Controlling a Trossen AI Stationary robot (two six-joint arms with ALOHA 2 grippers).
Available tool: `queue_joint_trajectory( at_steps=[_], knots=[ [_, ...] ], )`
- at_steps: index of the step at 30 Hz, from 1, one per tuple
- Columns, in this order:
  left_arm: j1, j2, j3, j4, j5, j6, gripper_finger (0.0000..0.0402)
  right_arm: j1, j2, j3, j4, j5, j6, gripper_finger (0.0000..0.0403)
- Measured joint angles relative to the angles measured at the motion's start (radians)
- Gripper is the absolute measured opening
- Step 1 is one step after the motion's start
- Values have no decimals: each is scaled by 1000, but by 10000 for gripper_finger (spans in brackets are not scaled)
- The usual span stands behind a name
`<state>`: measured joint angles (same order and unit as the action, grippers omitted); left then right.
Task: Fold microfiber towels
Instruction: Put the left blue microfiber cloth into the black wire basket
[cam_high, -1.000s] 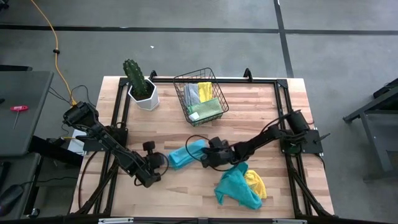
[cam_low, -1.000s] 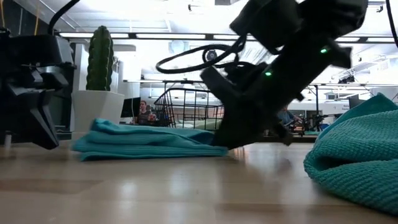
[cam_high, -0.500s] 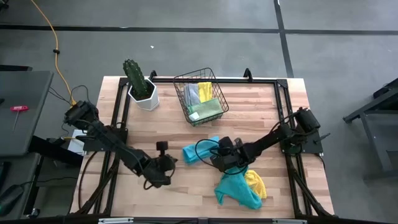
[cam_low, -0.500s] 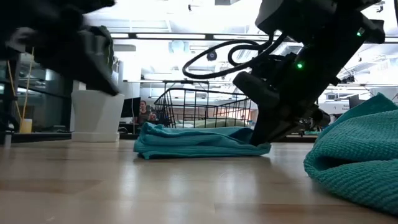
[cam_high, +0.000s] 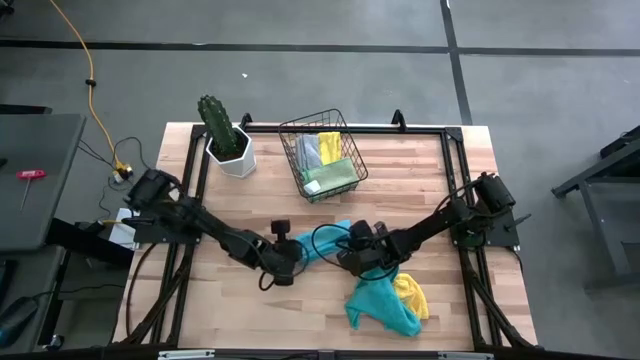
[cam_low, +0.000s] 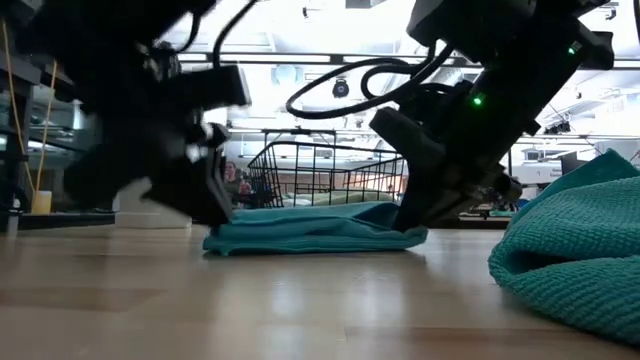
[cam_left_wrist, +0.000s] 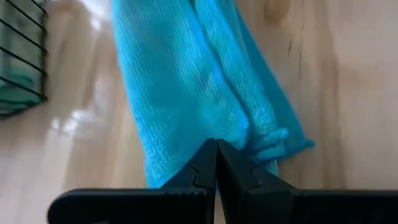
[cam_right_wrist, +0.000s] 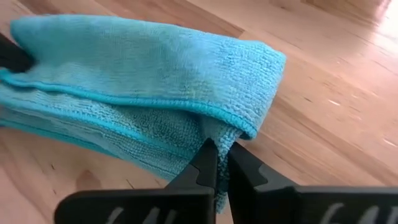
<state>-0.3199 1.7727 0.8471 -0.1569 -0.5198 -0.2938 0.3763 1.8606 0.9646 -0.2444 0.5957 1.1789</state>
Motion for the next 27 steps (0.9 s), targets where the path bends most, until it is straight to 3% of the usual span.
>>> queue_joint_trajectory(
  at_steps=[12, 27],
  knots=[
    [-3, 104, 7, 26, -61, -89, 0, 11, -30, 3, 243, 5, -190, 0],
    [-21, 104, 0, 49, -58, -63, 0, -10, -187, 3, -62, 37, -213, 0]
  ],
)
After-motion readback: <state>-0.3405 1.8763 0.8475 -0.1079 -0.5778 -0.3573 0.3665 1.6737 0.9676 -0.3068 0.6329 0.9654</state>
